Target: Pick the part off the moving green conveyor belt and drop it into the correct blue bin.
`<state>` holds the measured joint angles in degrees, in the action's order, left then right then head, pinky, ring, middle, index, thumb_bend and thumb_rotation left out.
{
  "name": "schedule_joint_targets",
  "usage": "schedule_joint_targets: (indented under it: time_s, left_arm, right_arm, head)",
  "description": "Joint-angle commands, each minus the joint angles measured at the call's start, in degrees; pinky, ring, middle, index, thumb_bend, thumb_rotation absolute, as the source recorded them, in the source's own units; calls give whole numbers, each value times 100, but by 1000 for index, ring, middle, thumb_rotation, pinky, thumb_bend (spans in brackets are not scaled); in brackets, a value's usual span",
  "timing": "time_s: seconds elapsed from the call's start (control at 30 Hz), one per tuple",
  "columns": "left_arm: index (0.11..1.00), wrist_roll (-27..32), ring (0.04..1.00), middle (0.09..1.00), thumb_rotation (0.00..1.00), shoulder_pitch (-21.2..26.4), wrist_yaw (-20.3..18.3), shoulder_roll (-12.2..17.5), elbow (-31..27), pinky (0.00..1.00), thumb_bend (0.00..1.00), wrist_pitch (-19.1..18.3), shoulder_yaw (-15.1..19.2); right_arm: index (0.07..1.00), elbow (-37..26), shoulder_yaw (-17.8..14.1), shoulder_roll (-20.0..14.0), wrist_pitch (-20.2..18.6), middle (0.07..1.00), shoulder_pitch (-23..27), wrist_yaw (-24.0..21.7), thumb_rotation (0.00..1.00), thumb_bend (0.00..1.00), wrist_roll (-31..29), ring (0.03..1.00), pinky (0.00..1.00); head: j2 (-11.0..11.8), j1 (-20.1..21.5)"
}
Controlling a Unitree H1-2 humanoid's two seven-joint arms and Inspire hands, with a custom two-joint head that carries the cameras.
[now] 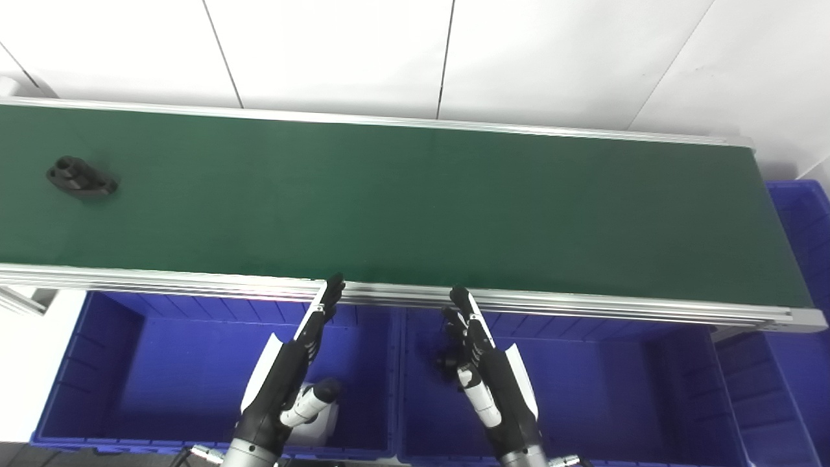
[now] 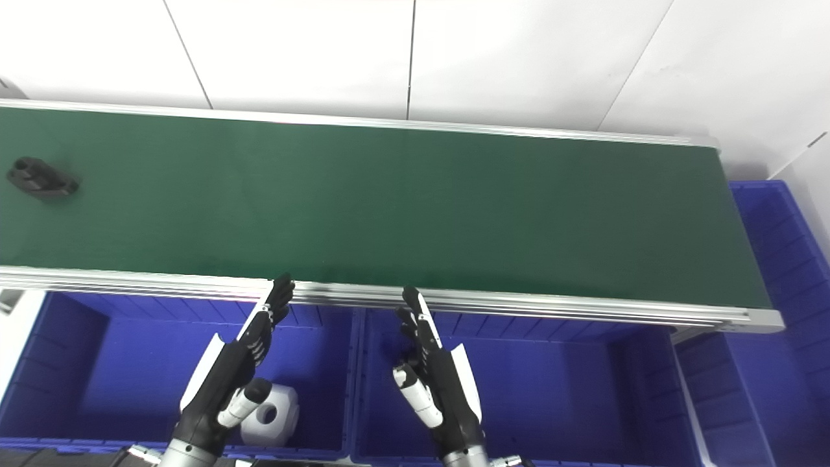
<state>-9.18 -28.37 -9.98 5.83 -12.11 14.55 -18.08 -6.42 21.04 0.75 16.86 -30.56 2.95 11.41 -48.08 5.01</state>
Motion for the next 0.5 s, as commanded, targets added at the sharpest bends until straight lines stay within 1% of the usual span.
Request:
schedule_joint_targets:
  time_s: [0.0,0.23,0.47]
  left_arm:
    - [1000,17,1000,1000,937,-6,61,-9,-33,1000,984,237,-2]
    - [1000,27,1000,1000,927,-2,61,-10,-7,1000,975,278,0]
    - [1000,92,1000,1000,916,-6,12,7,-23,1000,972,217,-15]
  right_arm:
    - [999,-85,7,48,299,986,-7,-19,991,900,5,939,917]
    - [997,-47,17,41,342,985,0,-44,986,888,-32,939,921]
    - [996,-32,19,50,350,984,-7,-51,989,889,-18,939,921]
  head:
    - [6,-24]
    - [1,-16]
    - [-2,-5]
